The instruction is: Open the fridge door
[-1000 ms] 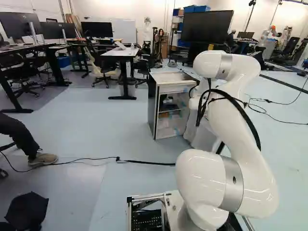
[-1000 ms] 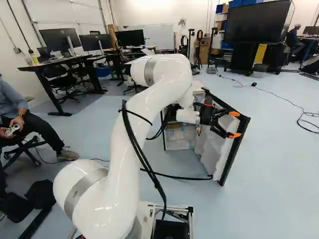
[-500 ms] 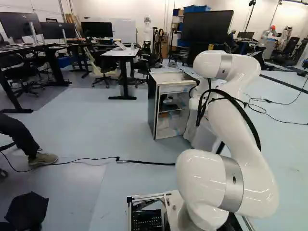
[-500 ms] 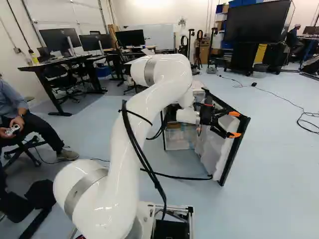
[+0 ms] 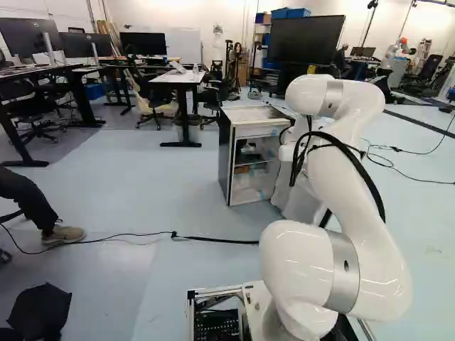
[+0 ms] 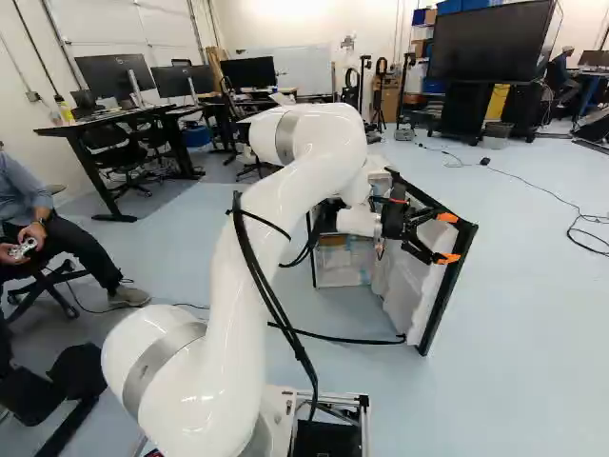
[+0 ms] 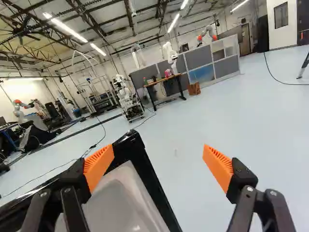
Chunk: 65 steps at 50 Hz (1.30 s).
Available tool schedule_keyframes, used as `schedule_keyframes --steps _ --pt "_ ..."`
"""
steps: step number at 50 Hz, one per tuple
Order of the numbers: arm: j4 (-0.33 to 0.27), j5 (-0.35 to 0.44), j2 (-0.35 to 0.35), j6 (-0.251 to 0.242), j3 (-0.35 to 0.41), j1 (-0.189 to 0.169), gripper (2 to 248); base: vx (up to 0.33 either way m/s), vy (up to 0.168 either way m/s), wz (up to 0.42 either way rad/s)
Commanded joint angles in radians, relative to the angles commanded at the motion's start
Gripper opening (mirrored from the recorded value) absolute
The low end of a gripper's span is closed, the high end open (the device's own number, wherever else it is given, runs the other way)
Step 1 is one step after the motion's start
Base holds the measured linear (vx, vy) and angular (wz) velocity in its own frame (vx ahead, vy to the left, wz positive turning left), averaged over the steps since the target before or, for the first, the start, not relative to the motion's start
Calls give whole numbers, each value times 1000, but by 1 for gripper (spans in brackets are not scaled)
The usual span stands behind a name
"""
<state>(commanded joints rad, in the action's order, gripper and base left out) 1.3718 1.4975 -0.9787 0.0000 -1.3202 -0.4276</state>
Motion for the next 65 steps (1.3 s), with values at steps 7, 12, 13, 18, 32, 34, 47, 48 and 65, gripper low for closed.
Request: schedule_keyframes --steps 7,12,13,18,32,34,47,48,65 --pt "0 0 18 0 35 2 247 0 0 0" --pt "0 0 35 0 69 5 247 0 0 0" --pt "0 0 39 0 76 5 247 0 0 0" --pt "0 0 57 0 112 8 247 0 0 0" --pt "-34 0 115 0 227 28 247 0 0 0" --pt "-43 0 124 0 243 32 247 0 0 0" --pt "-133 0 178 0 349 60 247 0 0 0" --pt "-140 0 183 0 357 62 247 0 0 0" --pt "-277 0 251 0 483 107 247 0 0 0"
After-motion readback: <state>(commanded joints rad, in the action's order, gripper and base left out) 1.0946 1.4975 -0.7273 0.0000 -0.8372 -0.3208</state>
